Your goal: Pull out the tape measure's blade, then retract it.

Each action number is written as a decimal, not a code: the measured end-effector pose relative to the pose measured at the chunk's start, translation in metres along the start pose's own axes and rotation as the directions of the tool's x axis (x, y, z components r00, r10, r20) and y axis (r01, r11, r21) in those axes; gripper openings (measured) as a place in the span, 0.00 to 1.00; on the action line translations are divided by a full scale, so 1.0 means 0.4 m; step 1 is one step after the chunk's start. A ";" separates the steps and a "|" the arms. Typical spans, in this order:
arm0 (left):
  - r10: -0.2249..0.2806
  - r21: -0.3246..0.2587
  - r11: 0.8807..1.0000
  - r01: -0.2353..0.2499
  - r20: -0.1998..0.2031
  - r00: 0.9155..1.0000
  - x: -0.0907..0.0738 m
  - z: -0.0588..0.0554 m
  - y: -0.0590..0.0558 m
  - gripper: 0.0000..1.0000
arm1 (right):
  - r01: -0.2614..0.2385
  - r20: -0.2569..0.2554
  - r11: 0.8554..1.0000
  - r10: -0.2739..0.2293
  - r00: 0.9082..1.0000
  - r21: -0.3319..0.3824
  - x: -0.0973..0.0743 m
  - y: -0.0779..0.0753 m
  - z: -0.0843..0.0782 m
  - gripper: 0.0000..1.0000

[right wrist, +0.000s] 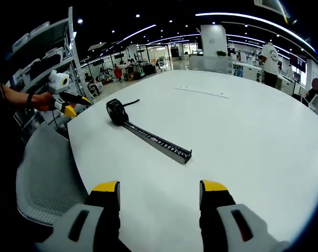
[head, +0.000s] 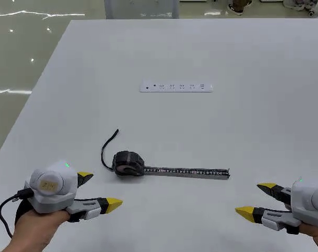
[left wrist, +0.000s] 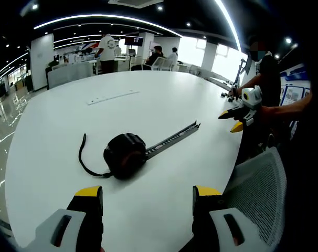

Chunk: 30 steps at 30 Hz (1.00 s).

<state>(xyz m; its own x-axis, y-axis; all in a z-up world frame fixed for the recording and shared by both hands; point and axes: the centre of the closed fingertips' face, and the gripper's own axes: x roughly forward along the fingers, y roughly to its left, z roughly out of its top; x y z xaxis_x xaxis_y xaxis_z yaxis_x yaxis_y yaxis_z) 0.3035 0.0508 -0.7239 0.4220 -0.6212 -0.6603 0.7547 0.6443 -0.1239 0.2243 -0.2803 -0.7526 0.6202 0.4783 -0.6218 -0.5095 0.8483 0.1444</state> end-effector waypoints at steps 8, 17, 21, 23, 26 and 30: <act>-0.002 -0.009 1.000 0.002 0.000 1.000 0.017 0.002 -0.004 0.66 | -0.005 0.001 1.000 0.005 1.000 0.000 0.003 -0.007 0.003 0.61; 0.011 -0.034 0.999 -0.011 0.001 1.000 0.035 -0.011 0.000 0.66 | -0.012 -0.003 1.000 0.012 1.000 -0.003 0.018 -0.021 0.002 0.59; 0.022 -0.049 0.999 -0.022 0.003 1.000 0.040 -0.010 0.004 0.66 | -0.017 -0.011 1.000 0.017 1.000 -0.009 0.029 -0.023 -0.002 0.59; 0.027 -0.057 0.998 -0.026 0.003 1.000 0.044 -0.007 0.004 0.66 | -0.021 -0.012 1.000 0.021 1.000 -0.009 0.037 -0.031 -0.003 0.58; 0.036 -0.076 0.996 -0.035 0.011 0.999 0.051 0.004 0.009 0.66 | -0.028 -0.022 0.999 0.028 0.999 -0.019 0.045 -0.035 0.000 0.57; 0.042 -0.078 0.996 -0.041 0.011 0.999 0.069 0.016 0.014 0.66 | -0.039 -0.034 0.999 0.038 0.999 -0.028 0.062 -0.049 0.004 0.57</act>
<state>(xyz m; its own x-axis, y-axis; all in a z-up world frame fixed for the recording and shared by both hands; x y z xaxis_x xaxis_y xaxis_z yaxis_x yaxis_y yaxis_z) 0.3227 0.0345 -0.7379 0.4589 -0.5985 -0.6566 0.6949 0.7023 -0.1544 0.2506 -0.2846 -0.7697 0.5796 0.5024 -0.6416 -0.5498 0.8222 0.1472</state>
